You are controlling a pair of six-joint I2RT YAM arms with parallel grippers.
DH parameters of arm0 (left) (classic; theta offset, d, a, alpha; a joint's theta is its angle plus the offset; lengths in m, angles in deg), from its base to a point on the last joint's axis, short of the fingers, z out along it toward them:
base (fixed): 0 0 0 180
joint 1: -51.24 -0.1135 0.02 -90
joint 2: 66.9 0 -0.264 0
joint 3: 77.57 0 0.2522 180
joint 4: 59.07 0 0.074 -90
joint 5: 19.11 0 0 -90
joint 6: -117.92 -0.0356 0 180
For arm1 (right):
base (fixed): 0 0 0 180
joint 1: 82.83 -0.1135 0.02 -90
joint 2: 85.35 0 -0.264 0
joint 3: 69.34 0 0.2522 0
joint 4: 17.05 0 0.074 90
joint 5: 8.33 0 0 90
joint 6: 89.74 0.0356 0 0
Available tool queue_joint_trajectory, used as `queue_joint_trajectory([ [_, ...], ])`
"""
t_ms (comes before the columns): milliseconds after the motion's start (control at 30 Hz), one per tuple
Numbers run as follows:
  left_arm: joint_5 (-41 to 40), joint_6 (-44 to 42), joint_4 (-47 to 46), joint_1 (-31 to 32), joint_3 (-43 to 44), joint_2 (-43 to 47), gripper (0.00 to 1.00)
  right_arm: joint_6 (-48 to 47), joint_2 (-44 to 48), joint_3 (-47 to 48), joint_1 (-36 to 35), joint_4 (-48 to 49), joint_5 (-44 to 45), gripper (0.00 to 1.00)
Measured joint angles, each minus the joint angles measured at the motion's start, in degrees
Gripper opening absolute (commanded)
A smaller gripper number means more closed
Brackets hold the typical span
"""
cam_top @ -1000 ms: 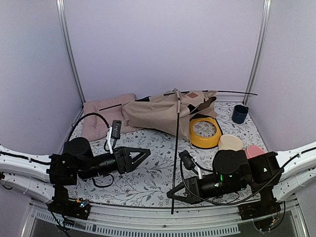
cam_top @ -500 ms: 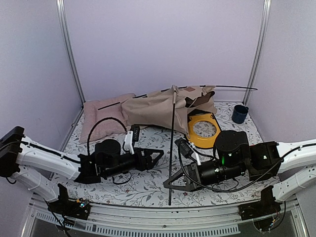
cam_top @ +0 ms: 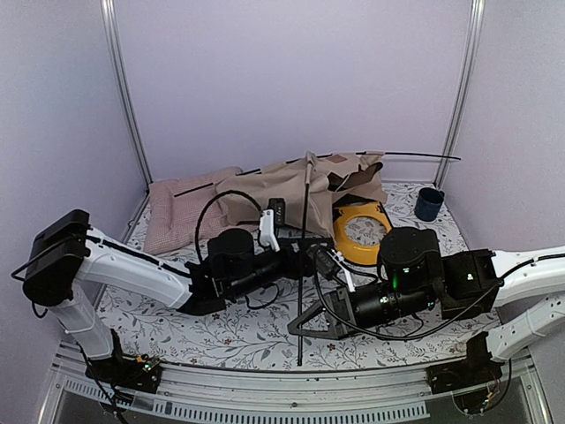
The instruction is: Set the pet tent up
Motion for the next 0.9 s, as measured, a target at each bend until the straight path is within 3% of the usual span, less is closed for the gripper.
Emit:
queue_joint_trajectory([
  [133,-2.49,1.51,0.94,-0.20,4.00,-2.86,0.80,0.04,-0.09,0.00,0.00,-0.13,-0.26,0.00],
  [233,-4.07,3.28,1.77,-0.70,5.81,-4.55,0.71,0.07,-0.09,0.00,0.00,-0.37,-0.35,0.00],
  [333,-5.73,5.01,3.34,-1.33,7.28,-6.03,0.50,0.15,-0.09,0.00,0.00,-0.68,-0.35,0.00],
  [500,-6.86,6.93,5.53,-2.51,9.55,-7.72,0.03,0.24,-0.07,0.00,0.00,-1.33,-0.33,0.00],
  [533,-6.93,7.32,5.73,-2.75,9.60,-7.72,0.00,0.24,-0.07,0.00,0.00,-1.64,-0.31,0.00],
  [700,-6.58,5.03,5.95,-3.15,8.72,-6.99,0.00,0.17,0.55,0.00,0.61,-4.33,0.39,0.00],
  [900,-3.69,0.92,3.19,-2.58,-0.24,0.13,0.00,-0.33,4.74,0.02,2.89,-8.55,1.22,0.00],
])
